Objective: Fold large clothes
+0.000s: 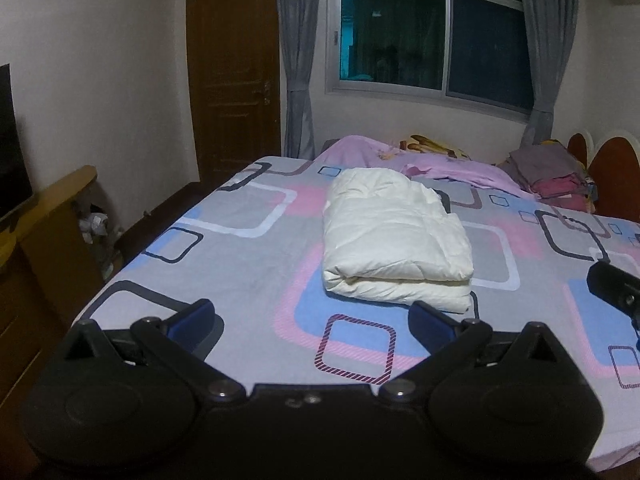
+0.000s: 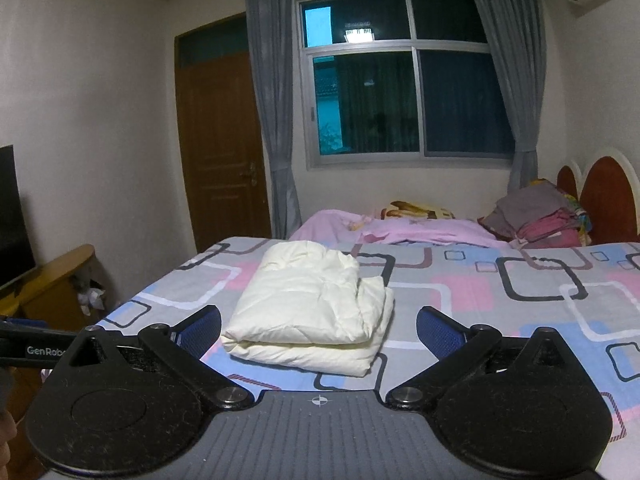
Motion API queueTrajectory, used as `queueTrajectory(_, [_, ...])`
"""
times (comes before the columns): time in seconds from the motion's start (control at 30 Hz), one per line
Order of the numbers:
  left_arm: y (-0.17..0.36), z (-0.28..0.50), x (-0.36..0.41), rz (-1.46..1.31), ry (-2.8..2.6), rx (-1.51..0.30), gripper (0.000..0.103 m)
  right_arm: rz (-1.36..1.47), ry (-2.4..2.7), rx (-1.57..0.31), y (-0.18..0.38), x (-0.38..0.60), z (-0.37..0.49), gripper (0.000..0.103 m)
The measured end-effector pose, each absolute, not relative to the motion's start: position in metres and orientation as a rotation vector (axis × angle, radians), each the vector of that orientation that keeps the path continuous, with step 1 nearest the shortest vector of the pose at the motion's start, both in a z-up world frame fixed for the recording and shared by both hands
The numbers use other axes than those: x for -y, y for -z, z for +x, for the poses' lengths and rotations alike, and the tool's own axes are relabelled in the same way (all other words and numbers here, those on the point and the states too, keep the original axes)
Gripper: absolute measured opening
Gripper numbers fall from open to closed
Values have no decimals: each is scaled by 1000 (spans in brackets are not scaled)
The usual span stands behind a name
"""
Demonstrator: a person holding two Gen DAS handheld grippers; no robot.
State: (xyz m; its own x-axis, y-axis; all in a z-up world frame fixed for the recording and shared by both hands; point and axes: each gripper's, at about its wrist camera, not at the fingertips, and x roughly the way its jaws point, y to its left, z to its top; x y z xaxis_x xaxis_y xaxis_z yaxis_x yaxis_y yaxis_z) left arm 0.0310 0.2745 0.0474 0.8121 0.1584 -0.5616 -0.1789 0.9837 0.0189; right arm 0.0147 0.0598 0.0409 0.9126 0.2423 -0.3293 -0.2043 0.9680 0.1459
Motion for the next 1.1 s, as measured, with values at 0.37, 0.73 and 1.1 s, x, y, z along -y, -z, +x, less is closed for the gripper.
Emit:
queueTrajectory(0.37, [-45,34,-268,-30,-190,-604,103,120,-227,-352,-39,-52,18,103])
queueTrajectory(0.73, [-45,34,-265,-28,-195,-605,103,128,-223,-358,-38,-49,16,103])
queueTrajectory(1.1, [-45,32,-267,-24,-190,-611,103,123,-222,-362,-39,-53,15,103])
